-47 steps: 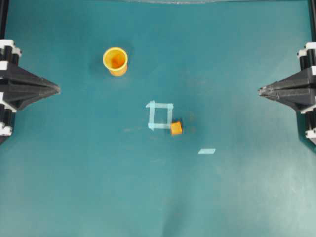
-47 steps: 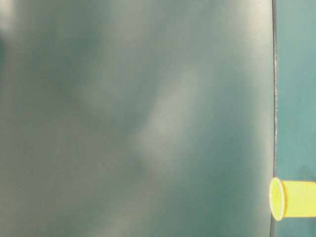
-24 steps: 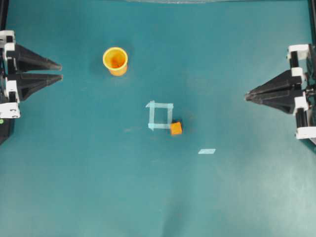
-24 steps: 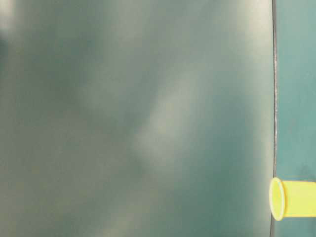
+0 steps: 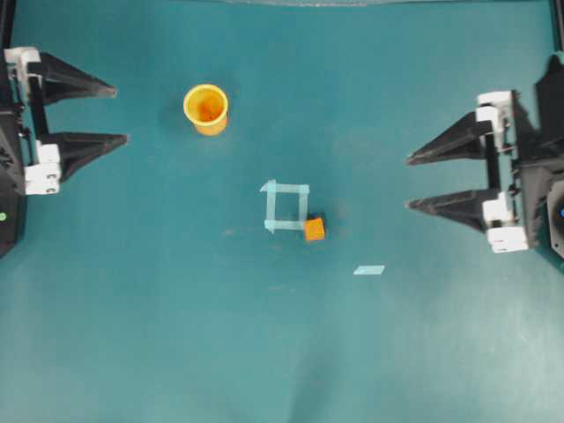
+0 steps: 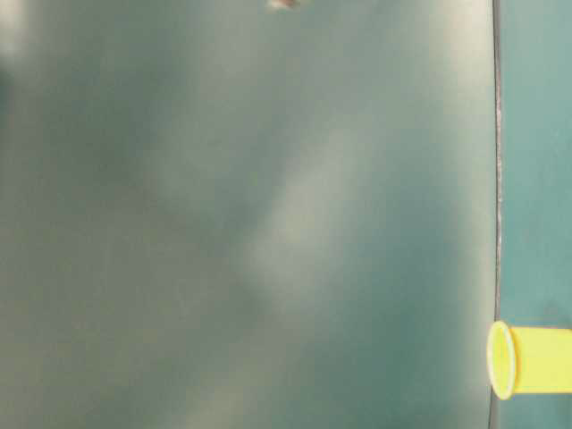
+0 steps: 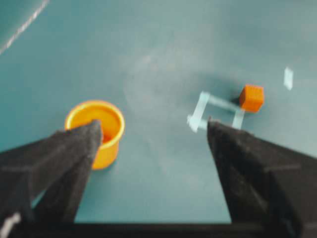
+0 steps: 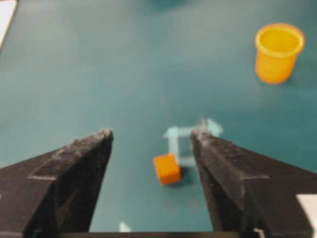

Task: Hold the block with right arm and the cup with left arm, then put the block into the cup.
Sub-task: 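Move left gripper toward orange cup and right gripper toward orange cube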

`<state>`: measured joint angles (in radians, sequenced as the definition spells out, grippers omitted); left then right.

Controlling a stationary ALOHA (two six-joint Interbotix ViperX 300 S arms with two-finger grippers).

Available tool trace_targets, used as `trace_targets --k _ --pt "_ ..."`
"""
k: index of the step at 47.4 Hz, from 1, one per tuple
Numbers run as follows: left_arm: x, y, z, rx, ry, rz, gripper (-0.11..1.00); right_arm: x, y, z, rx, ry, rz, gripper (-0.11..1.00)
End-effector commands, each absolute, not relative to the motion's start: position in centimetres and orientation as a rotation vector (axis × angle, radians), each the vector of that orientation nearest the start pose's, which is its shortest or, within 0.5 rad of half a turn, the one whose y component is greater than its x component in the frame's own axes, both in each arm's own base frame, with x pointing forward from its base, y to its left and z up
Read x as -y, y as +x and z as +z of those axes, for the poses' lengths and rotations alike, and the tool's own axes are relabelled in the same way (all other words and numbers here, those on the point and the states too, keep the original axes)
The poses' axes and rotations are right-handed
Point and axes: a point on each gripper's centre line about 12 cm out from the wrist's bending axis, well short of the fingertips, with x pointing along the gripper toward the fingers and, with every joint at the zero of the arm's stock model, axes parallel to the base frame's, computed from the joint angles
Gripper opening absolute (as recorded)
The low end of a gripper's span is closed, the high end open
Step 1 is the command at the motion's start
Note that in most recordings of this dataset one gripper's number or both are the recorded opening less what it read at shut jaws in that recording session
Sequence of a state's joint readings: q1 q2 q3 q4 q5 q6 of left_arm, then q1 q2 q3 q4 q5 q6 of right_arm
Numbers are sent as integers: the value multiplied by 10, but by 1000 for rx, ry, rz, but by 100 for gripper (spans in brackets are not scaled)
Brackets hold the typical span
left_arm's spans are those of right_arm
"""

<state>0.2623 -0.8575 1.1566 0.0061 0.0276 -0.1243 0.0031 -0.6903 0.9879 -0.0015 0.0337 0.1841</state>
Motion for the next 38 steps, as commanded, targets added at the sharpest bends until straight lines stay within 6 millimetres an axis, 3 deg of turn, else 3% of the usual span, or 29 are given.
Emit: trace_targets --k 1,21,31,38 --pt "-58 212 239 -339 -167 286 83 -1 263 277 -332 189 -29 66" --pt "-83 253 189 -656 -261 360 83 -4 294 232 -616 172 -44 66" --pt "-99 277 173 -734 -261 379 83 -9 317 216 -714 163 -38 66" --pt "-106 283 157 -786 -274 394 83 -12 331 209 -738 156 -33 66"
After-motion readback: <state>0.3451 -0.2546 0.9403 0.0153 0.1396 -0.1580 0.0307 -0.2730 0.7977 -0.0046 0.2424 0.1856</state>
